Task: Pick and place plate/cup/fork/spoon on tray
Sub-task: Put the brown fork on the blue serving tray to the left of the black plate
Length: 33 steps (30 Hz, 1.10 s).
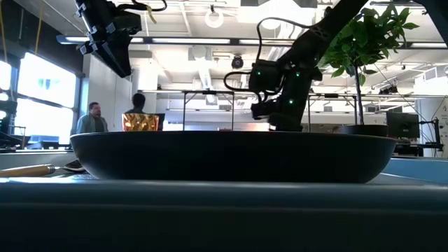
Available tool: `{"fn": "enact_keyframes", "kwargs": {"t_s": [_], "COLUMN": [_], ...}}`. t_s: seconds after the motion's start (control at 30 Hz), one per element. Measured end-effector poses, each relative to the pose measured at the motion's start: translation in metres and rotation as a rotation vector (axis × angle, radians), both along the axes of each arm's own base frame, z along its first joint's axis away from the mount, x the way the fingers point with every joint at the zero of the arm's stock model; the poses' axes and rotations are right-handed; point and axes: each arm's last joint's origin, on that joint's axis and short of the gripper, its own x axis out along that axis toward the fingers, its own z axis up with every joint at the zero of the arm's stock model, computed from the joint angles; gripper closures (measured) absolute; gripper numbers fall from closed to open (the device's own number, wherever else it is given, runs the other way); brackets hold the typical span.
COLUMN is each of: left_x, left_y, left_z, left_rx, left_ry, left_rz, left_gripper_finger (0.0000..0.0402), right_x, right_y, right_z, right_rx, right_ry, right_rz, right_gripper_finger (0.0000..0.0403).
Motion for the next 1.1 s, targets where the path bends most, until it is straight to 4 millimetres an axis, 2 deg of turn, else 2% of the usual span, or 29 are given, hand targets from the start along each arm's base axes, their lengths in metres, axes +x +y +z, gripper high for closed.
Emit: {"fn": "enact_keyframes", "kwargs": {"t_s": [0.33,0.6,0.87,1.1], "left_x": [0.000,0.000,0.000,0.000], "left_y": [0.000,0.000,0.000,0.000], "left_z": [0.000,0.000,0.000,0.000], "left_rx": [-0.001,0.000,0.023,0.040], "left_ry": [0.000,0.001,0.028,0.048], "left_rz": [0.001,-0.001,-0.056,-0.096], "left_gripper_finger": [0.0300,0.0300,0.0300,0.0300], "right_x": [0.002,0.003,0.013,0.033], "right_y": [0.005,0.017,0.046,0.081], "right_z": [0.002,0.023,0.040,0.057], "right_rx": [0.066,0.125,0.225,0.381], "right_ry": [-0.026,-0.107,-0.210,-0.397], "right_rz": [-0.195,-0.424,-0.589,-0.710], "right_gripper_finger": [0.0366,0.0366,0.0367,0.0367]}}
